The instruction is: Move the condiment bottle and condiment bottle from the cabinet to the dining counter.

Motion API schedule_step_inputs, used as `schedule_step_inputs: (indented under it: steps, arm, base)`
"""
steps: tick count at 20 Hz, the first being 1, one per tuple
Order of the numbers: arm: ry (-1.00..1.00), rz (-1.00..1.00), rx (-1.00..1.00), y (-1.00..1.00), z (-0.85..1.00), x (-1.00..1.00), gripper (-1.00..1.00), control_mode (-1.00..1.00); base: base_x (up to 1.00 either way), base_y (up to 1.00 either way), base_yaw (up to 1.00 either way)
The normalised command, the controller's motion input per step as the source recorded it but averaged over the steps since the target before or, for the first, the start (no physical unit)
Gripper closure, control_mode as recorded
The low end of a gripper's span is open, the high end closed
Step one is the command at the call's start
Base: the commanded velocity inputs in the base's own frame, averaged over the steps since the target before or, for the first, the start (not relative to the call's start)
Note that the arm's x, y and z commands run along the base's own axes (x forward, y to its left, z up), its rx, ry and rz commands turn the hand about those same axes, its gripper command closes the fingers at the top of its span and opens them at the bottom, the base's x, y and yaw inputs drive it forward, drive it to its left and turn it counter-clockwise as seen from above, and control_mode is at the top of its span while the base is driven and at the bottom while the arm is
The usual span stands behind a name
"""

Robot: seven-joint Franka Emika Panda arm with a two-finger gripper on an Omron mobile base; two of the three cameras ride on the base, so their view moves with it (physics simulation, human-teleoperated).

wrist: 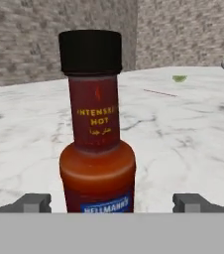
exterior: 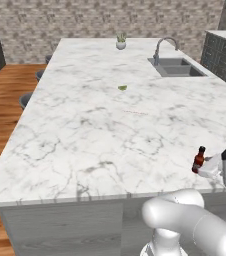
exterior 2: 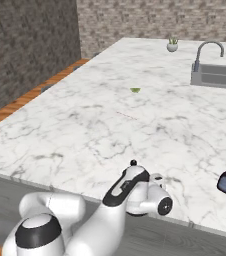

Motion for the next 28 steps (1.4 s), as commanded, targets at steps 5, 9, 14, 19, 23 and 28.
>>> schedule_step_inputs:
  steps: [5,9,14,19,23,28]
  arm:
    - [-0.07,0.07,0.0,0.0,0.34,-0.17,-1.0,-1.0]
    - [-0.07,0.06,0.0,0.0,0.62,-0.35,-1.0,-1.0]
    - [0.0,0.01,-0.02,0.0,0.89,-0.54,-1.0,-1.0]
    - [0.08,0.0,-0.09,0.12,1.0,-0.42,-1.0,-1.0]
    - [0.23,-0.05,-0.19,0.41,1.0,-0.39,-1.0,-1.0]
    - [0.38,-0.11,-0.3,0.87,0.82,-0.23,-1.0,-1.0]
  base:
    - [0.0,0.0,0.0]
    - [0.0,0.0,0.0]
    - [0.0,0.0,0.0]
    - [0.0,0.0,0.0]
    - [0.0,0.0,0.0]
    - [0.0,0.0,0.0]
